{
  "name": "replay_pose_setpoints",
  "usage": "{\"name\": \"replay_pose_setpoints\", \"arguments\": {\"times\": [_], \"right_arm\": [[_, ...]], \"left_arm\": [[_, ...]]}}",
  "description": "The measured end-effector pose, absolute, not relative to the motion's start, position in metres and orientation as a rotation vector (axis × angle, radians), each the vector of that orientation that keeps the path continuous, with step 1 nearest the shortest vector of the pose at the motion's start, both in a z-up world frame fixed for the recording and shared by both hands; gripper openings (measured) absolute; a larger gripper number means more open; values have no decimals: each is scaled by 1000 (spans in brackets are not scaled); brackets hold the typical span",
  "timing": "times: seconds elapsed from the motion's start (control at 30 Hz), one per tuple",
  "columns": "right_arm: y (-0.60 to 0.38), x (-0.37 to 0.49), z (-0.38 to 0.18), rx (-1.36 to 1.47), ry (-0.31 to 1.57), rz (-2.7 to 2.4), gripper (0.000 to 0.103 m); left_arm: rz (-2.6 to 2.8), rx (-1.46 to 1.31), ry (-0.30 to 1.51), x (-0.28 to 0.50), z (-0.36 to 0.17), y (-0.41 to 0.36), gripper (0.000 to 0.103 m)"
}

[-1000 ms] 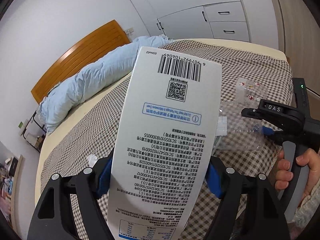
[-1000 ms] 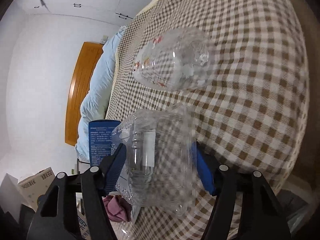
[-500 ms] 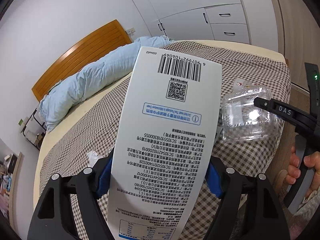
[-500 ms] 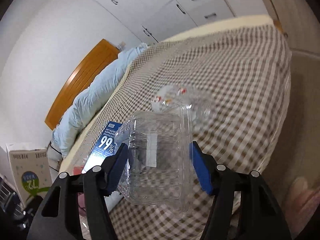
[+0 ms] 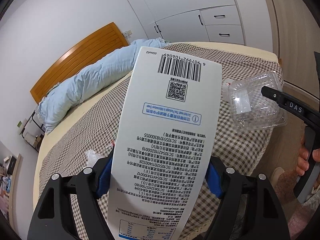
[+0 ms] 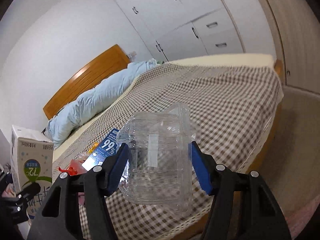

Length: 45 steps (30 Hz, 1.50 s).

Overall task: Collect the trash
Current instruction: 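Carry the milk carton with the left tool and the plastic box with the right tool toward the floor bin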

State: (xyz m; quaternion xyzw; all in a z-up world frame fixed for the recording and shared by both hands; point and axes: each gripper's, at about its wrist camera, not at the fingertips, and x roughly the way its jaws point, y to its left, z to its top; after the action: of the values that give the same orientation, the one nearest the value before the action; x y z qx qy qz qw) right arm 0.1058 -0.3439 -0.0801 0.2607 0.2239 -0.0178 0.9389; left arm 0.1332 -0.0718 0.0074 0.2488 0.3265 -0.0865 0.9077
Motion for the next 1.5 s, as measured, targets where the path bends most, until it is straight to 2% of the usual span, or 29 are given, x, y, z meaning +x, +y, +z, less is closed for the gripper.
{"name": "replay_pose_setpoints", "arguments": {"times": [0.43, 0.83, 1.5], "right_arm": [[-359, 52, -51, 416, 374, 4, 61], [-368, 3, -50, 330, 349, 11, 61], [-389, -45, -99, 246, 490, -51, 61]], "left_arm": [[-267, 509, 676, 87, 1, -89, 74], [-384, 499, 687, 43, -25, -110, 74], [-542, 507, 822, 16, -114, -126, 74]]}}
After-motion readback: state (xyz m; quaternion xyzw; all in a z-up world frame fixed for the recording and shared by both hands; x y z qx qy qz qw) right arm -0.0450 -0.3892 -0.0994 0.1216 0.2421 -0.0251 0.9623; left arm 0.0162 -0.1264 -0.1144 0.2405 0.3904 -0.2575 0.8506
